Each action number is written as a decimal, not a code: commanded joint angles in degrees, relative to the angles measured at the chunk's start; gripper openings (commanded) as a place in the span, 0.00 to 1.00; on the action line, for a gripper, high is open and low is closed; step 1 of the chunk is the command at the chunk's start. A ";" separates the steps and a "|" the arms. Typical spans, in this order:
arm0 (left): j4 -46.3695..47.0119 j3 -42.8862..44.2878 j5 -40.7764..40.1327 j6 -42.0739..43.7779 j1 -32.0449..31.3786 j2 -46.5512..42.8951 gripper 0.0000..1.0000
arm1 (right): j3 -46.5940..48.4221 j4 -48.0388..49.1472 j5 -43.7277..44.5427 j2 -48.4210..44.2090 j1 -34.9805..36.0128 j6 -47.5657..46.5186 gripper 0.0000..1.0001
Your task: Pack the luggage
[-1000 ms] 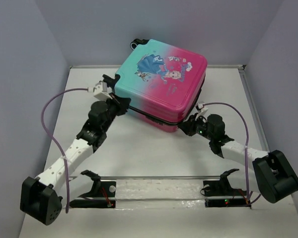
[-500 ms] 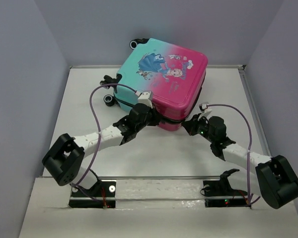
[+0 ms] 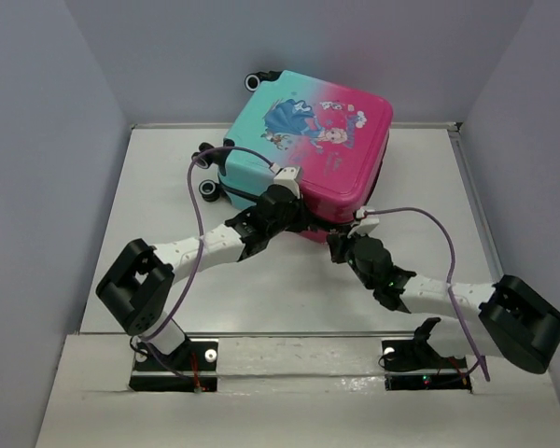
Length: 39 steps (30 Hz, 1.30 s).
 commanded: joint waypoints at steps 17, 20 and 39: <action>-15.83 16.21 -2.07 0.62 20.33 -15.65 0.99 | 5.35 27.08 4.45 21.65 9.57 8.47 0.07; -16.11 16.56 2.18 -1.76 32.07 -13.11 0.99 | 4.91 26.11 2.96 20.77 9.57 7.86 0.07; -14.99 28.34 23.28 -11.78 48.11 11.51 0.99 | 6.75 21.72 -0.30 19.80 9.57 3.72 0.07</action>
